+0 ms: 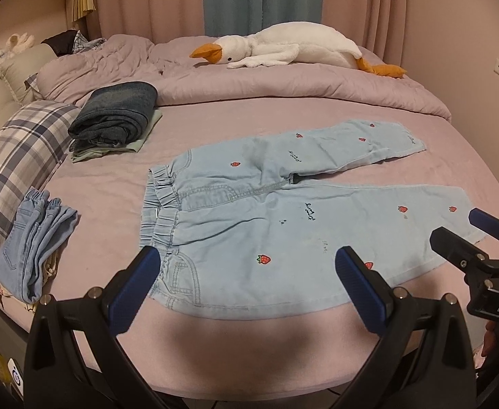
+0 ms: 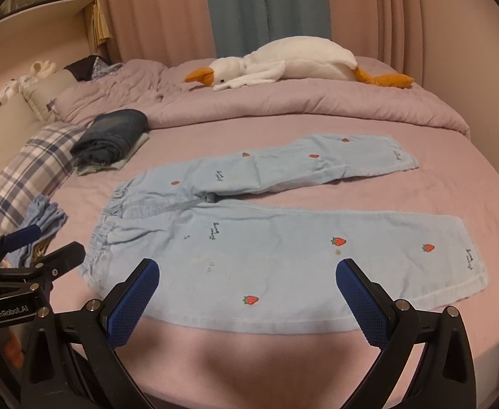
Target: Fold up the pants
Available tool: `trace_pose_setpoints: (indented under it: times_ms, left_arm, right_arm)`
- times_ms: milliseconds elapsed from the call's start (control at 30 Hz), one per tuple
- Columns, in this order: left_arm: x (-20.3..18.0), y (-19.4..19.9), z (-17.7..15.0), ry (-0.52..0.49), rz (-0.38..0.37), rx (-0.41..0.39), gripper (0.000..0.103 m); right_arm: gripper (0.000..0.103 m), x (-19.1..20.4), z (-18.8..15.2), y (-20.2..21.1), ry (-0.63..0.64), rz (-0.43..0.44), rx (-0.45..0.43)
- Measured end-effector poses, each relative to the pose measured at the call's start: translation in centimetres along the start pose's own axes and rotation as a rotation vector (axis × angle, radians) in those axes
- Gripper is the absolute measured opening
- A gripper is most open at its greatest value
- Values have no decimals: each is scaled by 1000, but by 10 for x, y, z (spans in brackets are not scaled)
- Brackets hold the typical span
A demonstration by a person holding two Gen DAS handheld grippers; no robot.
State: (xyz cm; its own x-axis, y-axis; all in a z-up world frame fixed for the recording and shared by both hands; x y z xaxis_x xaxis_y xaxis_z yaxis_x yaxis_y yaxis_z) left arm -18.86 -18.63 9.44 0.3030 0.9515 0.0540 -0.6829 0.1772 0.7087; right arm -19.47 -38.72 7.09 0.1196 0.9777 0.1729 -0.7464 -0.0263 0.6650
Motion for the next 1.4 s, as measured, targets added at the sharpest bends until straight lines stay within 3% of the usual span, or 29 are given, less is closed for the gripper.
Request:
trace_pose_setpoints:
  times_ms: [1400]
  left_arm:
    - [2,2,-2,-5,-9,11,103]
  right_arm:
    - [103,3,-3,-2,-8,2,17]
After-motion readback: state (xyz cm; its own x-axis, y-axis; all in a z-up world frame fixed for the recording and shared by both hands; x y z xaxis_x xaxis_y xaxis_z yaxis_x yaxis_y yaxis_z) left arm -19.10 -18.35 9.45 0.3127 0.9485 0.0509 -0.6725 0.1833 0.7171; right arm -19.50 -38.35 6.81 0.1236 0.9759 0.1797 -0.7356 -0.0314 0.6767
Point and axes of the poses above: each gripper's, at about its wrist camera, not at the fingertips, and y roughly against the way its jaws point, x to its left, z to its top, the point moved 9 cm from there along -y, roughly the way its jaws point, and after that the axes turned 3 degrees about z, right-handed, at the moved point
